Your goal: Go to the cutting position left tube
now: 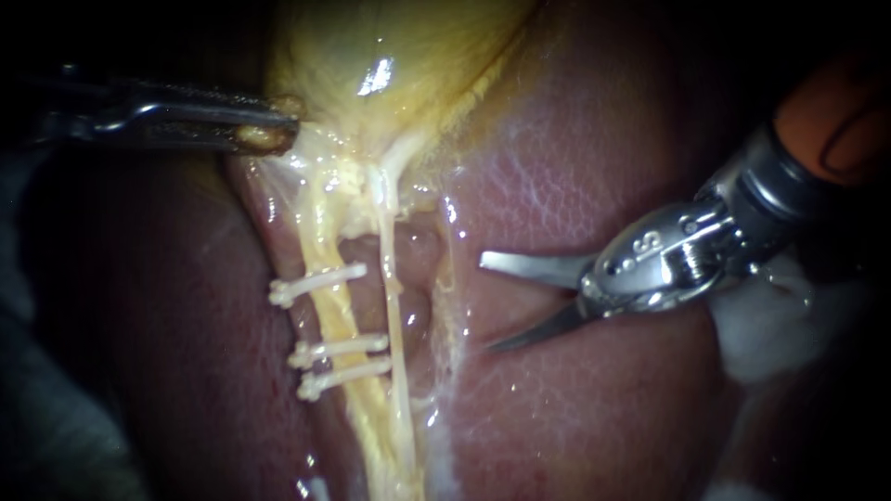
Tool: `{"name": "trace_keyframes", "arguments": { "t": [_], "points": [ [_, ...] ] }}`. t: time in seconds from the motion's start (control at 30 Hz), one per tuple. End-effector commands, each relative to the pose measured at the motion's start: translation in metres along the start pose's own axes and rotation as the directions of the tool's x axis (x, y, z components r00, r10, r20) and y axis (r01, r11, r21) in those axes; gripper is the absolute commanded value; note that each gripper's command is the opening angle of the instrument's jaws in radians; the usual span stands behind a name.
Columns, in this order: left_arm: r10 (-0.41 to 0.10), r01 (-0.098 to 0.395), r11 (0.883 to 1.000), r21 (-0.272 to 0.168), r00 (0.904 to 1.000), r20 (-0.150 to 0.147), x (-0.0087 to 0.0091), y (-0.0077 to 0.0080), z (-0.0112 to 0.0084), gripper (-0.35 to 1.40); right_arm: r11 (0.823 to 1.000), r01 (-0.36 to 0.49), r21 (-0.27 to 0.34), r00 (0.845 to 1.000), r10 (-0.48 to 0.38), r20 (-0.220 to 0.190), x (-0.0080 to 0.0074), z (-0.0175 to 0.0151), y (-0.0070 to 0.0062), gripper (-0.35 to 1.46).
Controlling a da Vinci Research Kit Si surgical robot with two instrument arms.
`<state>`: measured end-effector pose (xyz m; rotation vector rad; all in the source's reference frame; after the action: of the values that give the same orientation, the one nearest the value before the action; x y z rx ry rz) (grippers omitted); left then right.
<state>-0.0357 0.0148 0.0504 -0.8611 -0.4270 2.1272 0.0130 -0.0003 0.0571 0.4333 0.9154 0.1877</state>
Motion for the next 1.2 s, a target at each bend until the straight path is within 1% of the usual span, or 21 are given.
{"name": "trace_keyframes", "arguments": {
  "t": [0.03, 0.23, 0.37, 0.4, 0.6, 0.7, 0.8, 0.97, 1.07, 1.2],
  "points": [
    [0.0, 0.0, 1.0, -0.003, 1.0, 0.001, 0.0, 0.0, -0.0001, -0.35, 1.0, -0.012, 0.012, 1.0, 0.012, -0.002, 0.0, 0.0004, 0.0, 1.45],
    [0.0, 0.0, 1.0, -0.008, 1.0, 0.003, 0.0001, 0.0001, -0.0001, -0.35, 0.994, -0.069, 0.085, 0.997, 0.072, -0.035, -0.0001, 0.003, -0.0001, 1.45],
    [0.0, 0.0, 1.0, -0.008, 1.0, 0.003, 0.0001, 0.0001, -0.0002, -0.35, 0.986, -0.104, 0.132, 0.993, 0.11, -0.041, -0.0006, 0.0051, 0.0, 1.45],
    [0.0, 0.0, 1.0, -0.008, 1.0, 0.003, 0.0001, 0.0001, -0.0002, -0.35, 0.984, -0.108, 0.145, 0.992, 0.116, -0.049, -0.0009, 0.0057, 0.0001, 1.45],
    [0.0, 0.001, 1.0, -0.008, 1.0, 0.003, 0.0001, 0.0001, -0.0002, -0.35, 0.964, -0.155, 0.218, 0.983, 0.172, -0.061, -0.0017, 0.0079, 0.001, 1.45],
    [0.0, 0.0, 1.0, -0.008, 1.0, 0.003, 0.0001, 0.0002, -0.0002, -0.35, 0.95, -0.173, 0.259, 0.978, 0.197, -0.07, -0.002, 0.0087, 0.0016, 1.45],
    [-0.001, 0.001, 1.0, -0.008, 1.0, 0.003, 0.0001, 0.0002, -0.0002, -0.35, 0.942, -0.189, 0.278, 0.973, 0.217, -0.075, -0.0022, 0.0092, 0.002, 1.45],
    [-0.001, 0.001, 1.0, -0.008, 1.0, 0.003, 0.0001, 0.0003, -0.0002, -0.35, 0.924, -0.211, 0.318, 0.969, 0.242, -0.058, -0.0032, 0.0101, 0.0022, 1.45],
    [-0.001, 0.001, 1.0, -0.01, 1.0, 0.003, 0.0001, 0.0003, -0.0002, -0.35, 0.922, -0.21, 0.325, 0.969, 0.241, -0.059, -0.0039, 0.0107, 0.0024, 1.45],
    [-0.001, 0.001, 1.0, -0.01, 1.0, 0.003, 0.0001, 0.0003, -0.0001, -0.35, 0.92, -0.213, 0.33, 0.968, 0.244, -0.055, -0.0044, 0.0113, 0.0028, 1.45]
  ]
}}
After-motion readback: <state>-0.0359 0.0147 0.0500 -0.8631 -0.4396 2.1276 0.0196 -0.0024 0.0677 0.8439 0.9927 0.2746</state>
